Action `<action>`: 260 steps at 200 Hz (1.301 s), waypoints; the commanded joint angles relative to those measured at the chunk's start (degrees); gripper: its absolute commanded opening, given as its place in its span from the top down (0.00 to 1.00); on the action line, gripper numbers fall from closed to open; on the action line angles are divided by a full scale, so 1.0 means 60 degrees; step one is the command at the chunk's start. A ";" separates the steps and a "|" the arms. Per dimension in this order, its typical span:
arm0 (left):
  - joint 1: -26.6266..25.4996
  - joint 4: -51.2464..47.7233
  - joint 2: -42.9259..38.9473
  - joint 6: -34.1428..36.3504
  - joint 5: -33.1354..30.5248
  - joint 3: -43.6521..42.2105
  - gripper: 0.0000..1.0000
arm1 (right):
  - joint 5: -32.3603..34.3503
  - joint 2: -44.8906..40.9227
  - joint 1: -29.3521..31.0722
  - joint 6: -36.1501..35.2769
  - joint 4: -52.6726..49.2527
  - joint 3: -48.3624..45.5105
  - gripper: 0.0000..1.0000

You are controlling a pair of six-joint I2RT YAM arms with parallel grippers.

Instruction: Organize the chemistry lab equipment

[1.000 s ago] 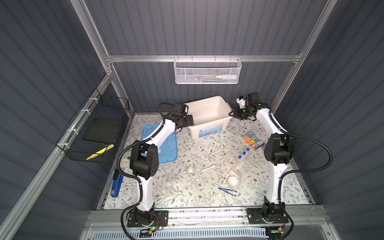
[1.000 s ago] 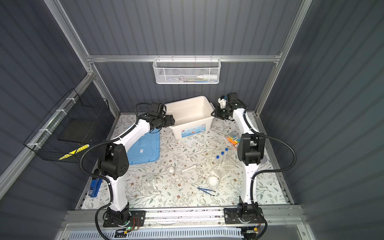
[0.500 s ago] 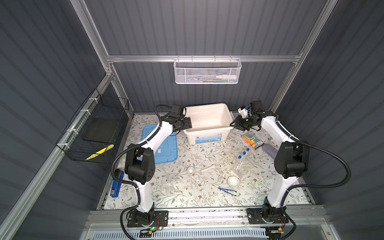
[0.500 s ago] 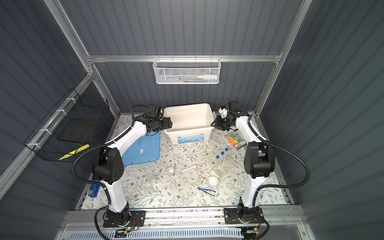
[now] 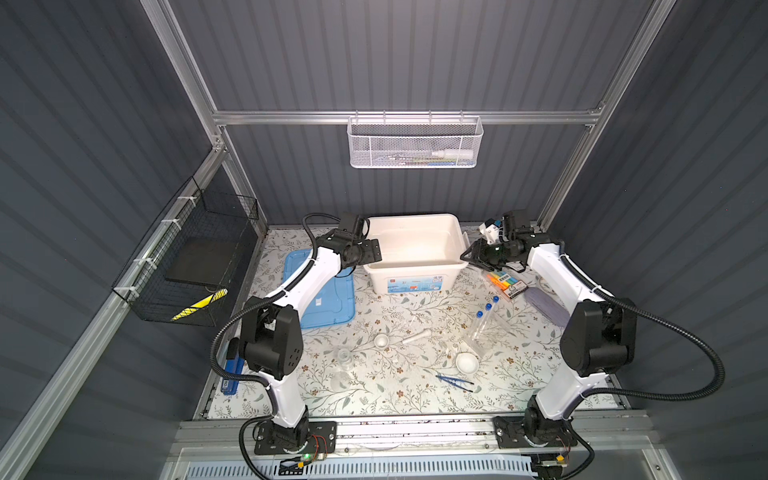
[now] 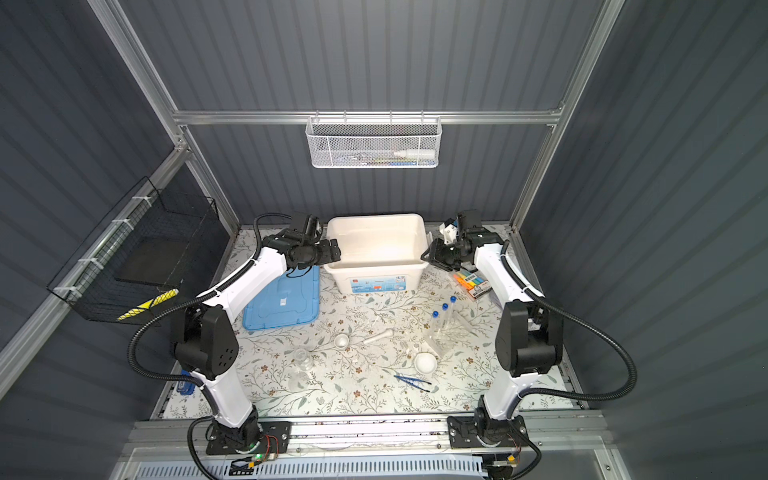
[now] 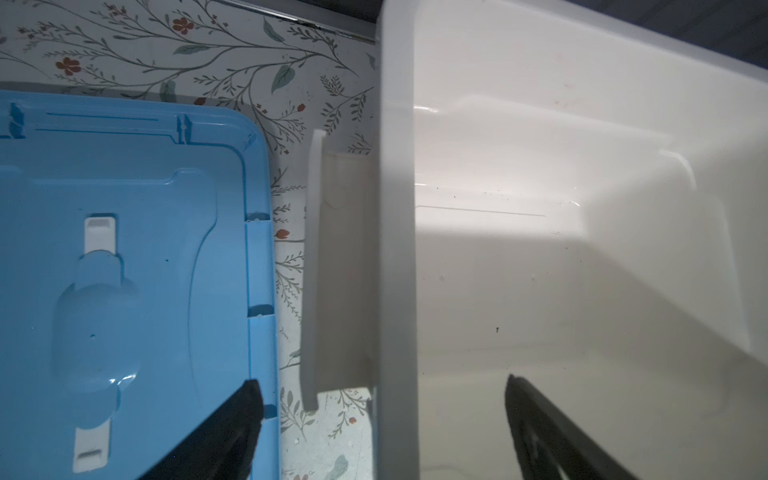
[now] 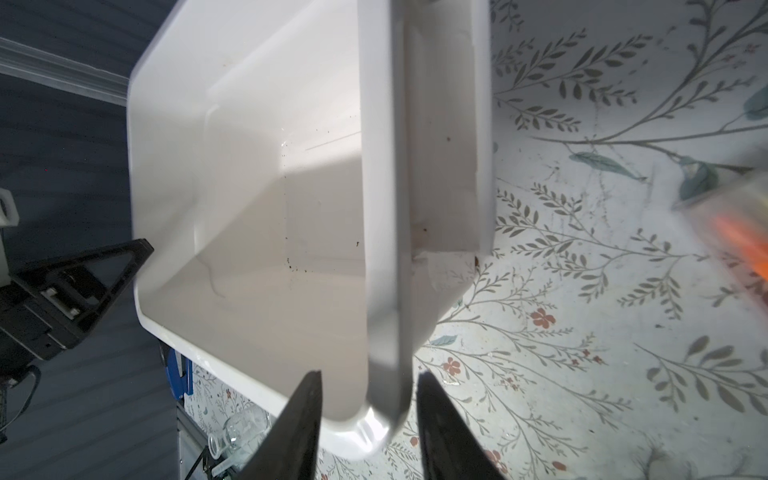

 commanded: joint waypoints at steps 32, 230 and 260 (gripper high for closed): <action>-0.0197 -0.0992 -0.1351 0.0006 -0.1760 -0.0275 0.00 | 0.0381 -0.0595 -0.0006 -0.0167 0.0504 -0.0069 0.35; -0.3364 -0.4424 -0.4986 -0.4938 -0.3179 -0.5303 0.01 | 0.1193 -0.2800 -0.0282 -0.0440 0.0827 -0.1991 0.01; -0.3365 -0.4181 -0.5150 -0.5114 -0.2851 -0.6064 0.04 | 0.1368 -0.3109 -0.0286 -0.0409 0.0667 -0.2303 0.01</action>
